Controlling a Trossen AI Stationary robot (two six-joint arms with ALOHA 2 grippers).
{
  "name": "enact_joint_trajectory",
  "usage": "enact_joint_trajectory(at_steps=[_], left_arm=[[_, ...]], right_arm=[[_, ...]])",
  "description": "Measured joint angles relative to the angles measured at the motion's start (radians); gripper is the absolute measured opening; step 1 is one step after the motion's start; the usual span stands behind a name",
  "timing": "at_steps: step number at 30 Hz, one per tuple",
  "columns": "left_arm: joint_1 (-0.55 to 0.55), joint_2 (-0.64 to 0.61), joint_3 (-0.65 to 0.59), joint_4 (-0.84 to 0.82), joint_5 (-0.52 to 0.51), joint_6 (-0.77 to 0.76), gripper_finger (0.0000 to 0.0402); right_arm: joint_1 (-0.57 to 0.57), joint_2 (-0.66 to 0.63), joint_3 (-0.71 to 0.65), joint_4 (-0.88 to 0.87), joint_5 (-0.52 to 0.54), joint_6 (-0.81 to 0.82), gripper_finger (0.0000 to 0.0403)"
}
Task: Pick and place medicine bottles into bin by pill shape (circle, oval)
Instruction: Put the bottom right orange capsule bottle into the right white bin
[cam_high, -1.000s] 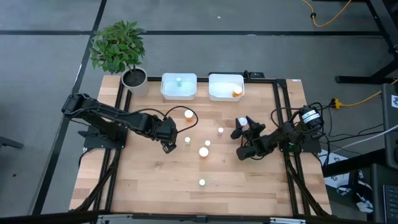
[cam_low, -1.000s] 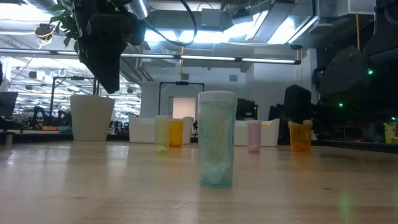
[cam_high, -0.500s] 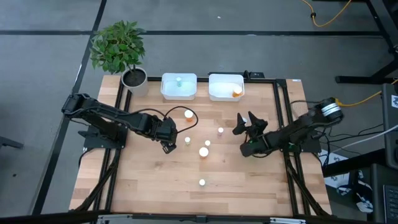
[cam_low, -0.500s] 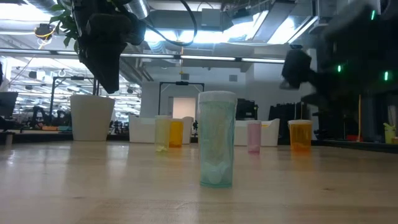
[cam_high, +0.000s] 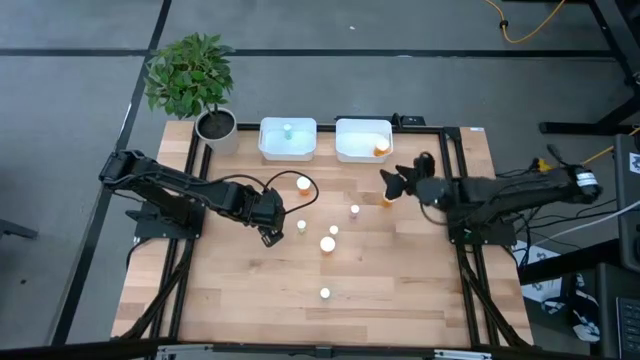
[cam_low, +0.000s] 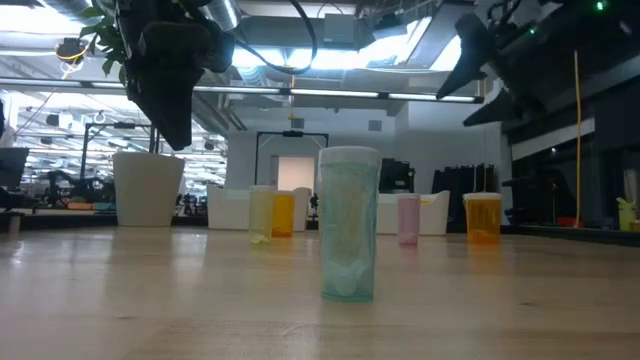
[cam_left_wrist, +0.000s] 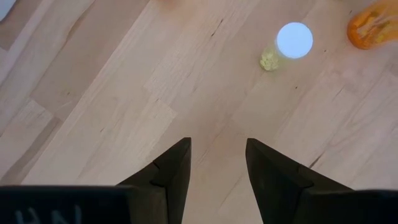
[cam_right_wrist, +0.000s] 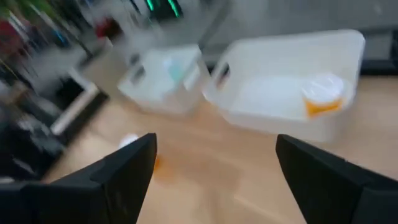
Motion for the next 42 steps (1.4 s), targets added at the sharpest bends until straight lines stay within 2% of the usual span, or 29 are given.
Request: enact_joint_trajectory(at_steps=[6,10,12,22,28,42], left_arm=[[0.000,0.000,0.000,0.000,0.000,0.000,0.0147],[0.000,0.000,0.000,0.000,-0.004,0.000,0.0147],[0.000,0.000,0.000,0.000,-0.004,0.000,0.0147],[0.000,0.000,0.000,0.000,-0.004,-0.004,0.0147],[0.000,0.000,0.000,0.000,-0.004,-0.019,0.0147],[0.000,0.000,0.000,0.000,-0.005,-0.019,0.0147]], right_arm=[[-0.109,0.033,0.266,-0.494,-0.273,-0.021,0.0330],[-0.162,0.089,0.399,-0.754,-0.386,0.103,0.0330],[-0.176,0.120,0.430,-0.819,-0.416,0.153,0.0330],[-0.199,0.313,0.407,-0.836,-0.523,0.178,0.0330],[-0.206,0.404,0.407,-0.761,-0.587,0.123,0.0330],[-0.270,0.550,0.406,-0.674,-0.643,0.045,0.0330]])
